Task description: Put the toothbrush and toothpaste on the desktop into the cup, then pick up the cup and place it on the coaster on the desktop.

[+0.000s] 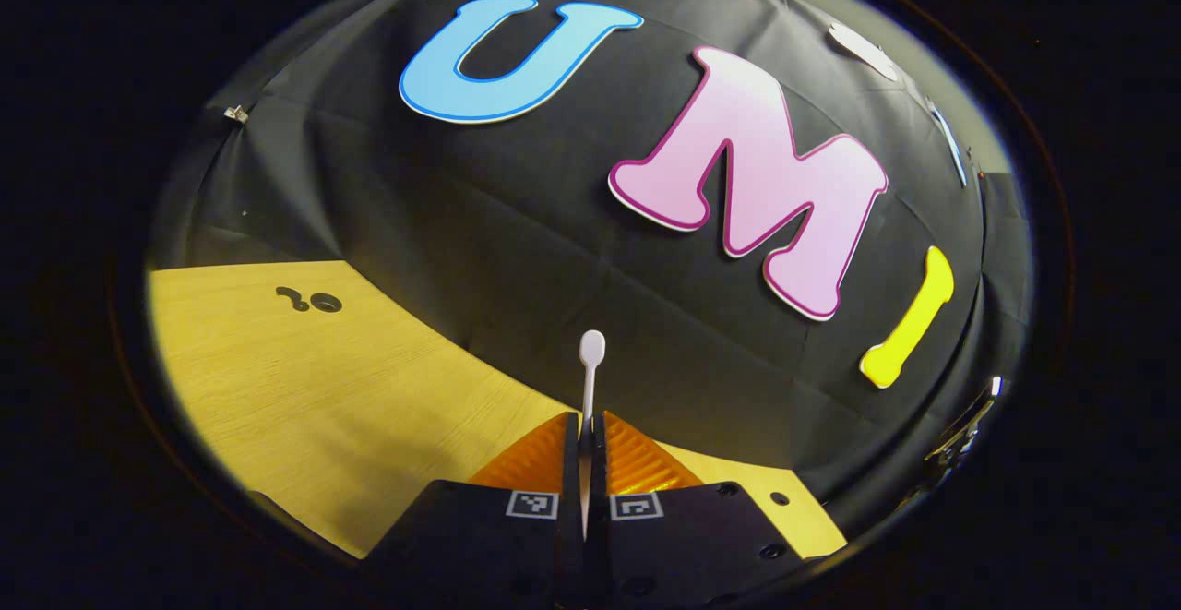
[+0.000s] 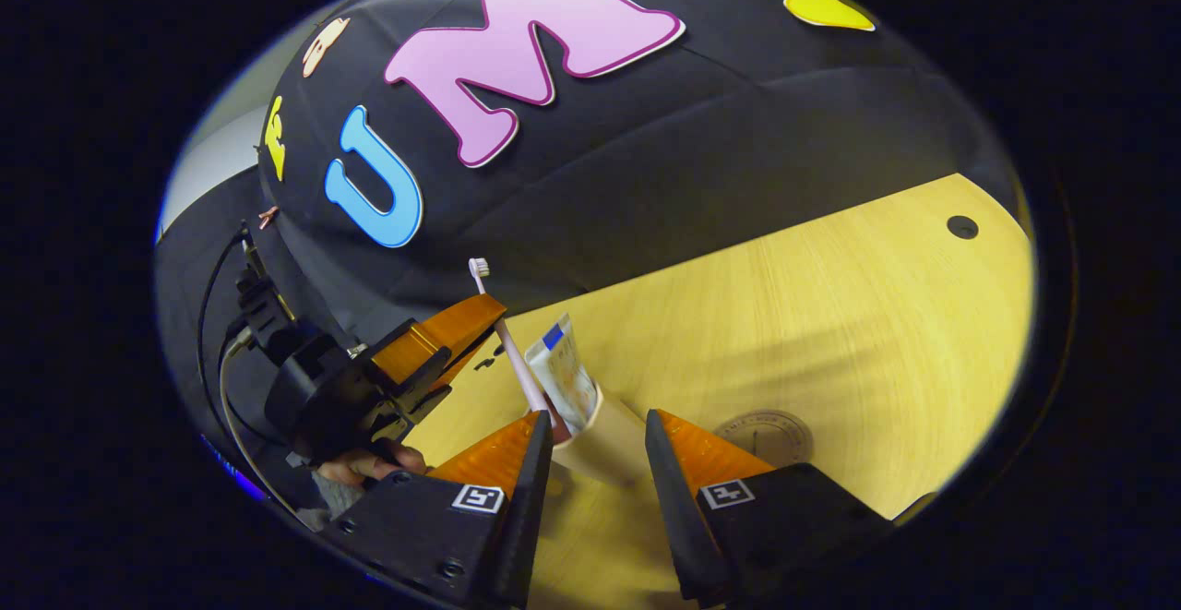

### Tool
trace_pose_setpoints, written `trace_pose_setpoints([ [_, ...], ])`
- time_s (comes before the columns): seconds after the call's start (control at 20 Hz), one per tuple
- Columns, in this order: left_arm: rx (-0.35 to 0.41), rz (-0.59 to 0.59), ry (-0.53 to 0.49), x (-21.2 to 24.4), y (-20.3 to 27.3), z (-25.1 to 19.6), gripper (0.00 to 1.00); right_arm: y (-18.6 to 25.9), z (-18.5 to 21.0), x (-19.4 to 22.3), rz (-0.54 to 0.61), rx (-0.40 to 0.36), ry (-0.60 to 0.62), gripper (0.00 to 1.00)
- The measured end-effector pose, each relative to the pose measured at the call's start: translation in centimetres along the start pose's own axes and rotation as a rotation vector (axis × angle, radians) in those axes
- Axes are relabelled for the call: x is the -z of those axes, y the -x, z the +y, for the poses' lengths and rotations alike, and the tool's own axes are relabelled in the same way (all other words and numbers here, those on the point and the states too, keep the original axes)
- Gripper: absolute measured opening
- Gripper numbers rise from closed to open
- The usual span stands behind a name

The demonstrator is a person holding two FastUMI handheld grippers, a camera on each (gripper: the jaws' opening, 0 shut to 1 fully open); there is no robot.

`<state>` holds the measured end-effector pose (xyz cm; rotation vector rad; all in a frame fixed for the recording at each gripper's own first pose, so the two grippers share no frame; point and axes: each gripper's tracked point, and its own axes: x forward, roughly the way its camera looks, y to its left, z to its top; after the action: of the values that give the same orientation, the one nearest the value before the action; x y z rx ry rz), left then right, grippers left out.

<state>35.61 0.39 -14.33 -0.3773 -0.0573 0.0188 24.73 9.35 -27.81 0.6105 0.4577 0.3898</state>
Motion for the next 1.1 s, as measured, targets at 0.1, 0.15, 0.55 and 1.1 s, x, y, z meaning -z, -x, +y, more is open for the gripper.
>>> trace_pose_setpoints([
  [0.1, -0.002, 0.017, -0.023, 0.9, 0.1, 0.1, 0.07, 1.1, -1.2, 0.3, 0.006, 0.025, -0.004, 0.62],
  [0.15, 0.006, 0.027, -0.034, 1.4, 0.2, 0.1, 0.08, 1.3, -1.6, 0.4, 0.011, 0.032, -0.008, 0.62],
  [0.55, 0.063, 0.094, -0.076, 3.2, 1.7, -0.8, 0.23, 3.0, -2.4, 0.8, 0.02, 0.059, -0.001, 0.62],
  [1.1, 0.13, 0.345, -0.158, 6.5, 7.6, -0.6, 0.55, 6.7, -1.7, 3.3, 0.084, 0.085, -0.015, 0.62],
])
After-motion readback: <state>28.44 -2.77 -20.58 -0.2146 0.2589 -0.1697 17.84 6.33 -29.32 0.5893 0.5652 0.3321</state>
